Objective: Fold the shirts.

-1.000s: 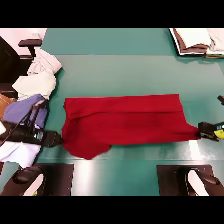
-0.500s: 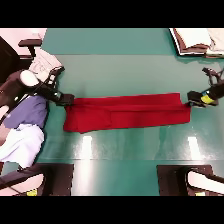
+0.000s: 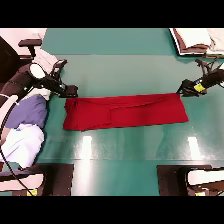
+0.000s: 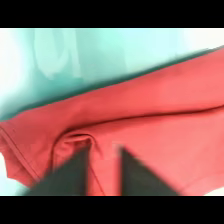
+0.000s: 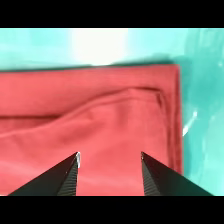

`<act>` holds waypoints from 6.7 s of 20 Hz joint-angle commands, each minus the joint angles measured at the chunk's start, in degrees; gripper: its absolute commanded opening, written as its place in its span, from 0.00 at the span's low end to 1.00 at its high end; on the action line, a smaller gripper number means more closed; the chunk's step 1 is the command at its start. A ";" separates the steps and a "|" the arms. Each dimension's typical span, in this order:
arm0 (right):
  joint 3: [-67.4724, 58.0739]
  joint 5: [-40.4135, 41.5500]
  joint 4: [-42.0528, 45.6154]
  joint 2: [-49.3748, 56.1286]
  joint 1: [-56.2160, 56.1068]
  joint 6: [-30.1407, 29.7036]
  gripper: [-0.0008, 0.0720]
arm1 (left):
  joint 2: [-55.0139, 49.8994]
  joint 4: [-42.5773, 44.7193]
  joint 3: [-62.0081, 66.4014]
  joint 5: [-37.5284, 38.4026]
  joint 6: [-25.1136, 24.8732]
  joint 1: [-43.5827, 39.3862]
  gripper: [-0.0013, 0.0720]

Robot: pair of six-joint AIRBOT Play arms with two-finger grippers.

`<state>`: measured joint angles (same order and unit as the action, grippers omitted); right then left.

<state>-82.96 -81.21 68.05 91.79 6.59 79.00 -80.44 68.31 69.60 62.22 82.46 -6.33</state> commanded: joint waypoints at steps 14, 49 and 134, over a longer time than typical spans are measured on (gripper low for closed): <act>13.92 0.90 -17.25 6.82 13.35 -12.68 0.58 | -3.50 -14.91 1.44 -11.15 2.58 -16.33 0.05; -10.34 17.86 -30.18 -6.51 -50.21 -5.29 0.03 | 2.23 4.66 23.89 -0.63 7.08 -1.07 0.05; 20.57 17.79 -6.38 -43.91 -6.27 8.33 0.04 | 12.07 1.79 20.94 5.73 4.13 4.55 0.05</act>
<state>-62.28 -66.63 61.78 49.95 9.98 87.37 -68.36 70.11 90.56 68.01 86.59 -1.80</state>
